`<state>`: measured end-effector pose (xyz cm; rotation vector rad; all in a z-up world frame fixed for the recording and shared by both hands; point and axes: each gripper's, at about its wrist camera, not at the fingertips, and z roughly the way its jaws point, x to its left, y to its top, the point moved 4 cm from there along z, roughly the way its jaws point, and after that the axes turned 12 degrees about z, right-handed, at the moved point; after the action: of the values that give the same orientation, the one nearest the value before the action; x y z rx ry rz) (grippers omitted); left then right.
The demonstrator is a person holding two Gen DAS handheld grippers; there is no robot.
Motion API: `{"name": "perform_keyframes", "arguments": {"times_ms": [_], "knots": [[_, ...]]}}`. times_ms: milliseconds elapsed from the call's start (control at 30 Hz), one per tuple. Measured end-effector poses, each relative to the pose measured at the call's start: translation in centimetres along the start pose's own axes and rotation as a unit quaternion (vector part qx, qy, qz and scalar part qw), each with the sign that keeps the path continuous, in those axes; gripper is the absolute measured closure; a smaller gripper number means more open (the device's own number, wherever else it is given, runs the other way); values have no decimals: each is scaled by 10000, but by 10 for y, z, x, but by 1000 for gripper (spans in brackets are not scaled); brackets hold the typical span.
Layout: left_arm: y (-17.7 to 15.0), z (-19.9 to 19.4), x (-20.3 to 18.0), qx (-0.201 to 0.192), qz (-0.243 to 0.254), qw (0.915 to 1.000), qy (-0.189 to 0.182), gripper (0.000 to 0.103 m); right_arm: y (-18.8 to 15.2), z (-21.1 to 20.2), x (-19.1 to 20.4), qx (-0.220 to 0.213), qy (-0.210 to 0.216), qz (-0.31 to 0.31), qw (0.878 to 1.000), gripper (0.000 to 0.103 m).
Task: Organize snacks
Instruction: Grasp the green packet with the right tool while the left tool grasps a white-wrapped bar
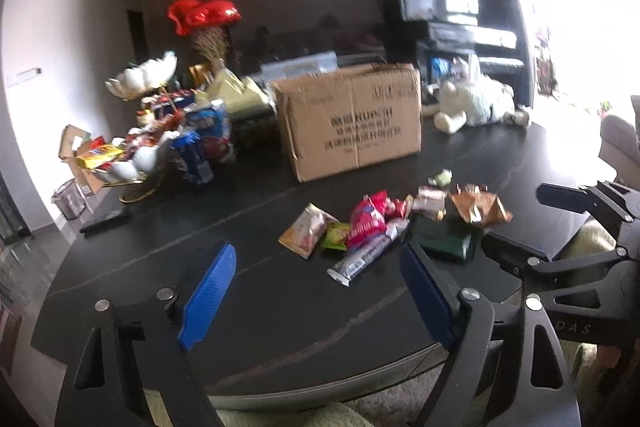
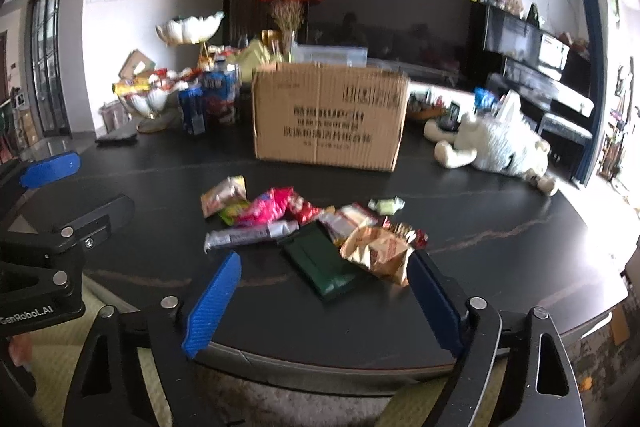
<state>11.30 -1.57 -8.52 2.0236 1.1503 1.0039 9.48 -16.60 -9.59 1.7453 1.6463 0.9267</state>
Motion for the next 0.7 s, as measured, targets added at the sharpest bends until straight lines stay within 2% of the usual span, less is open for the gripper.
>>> {"name": "perform_keyframes", "arguments": {"times_ms": [400,533,700], "knots": [[-5,68,-16,448,340,9960,-688,44,-11,70,14,865,317,-835,9922,41],[-8,87,-21,622,445,9925,-954,54,-12,85,13,982,355,-952,9900,41],[-7,104,-24,707,360,9897,-1189,61,-9,102,7,1171,402,-944,9878,41]]}}
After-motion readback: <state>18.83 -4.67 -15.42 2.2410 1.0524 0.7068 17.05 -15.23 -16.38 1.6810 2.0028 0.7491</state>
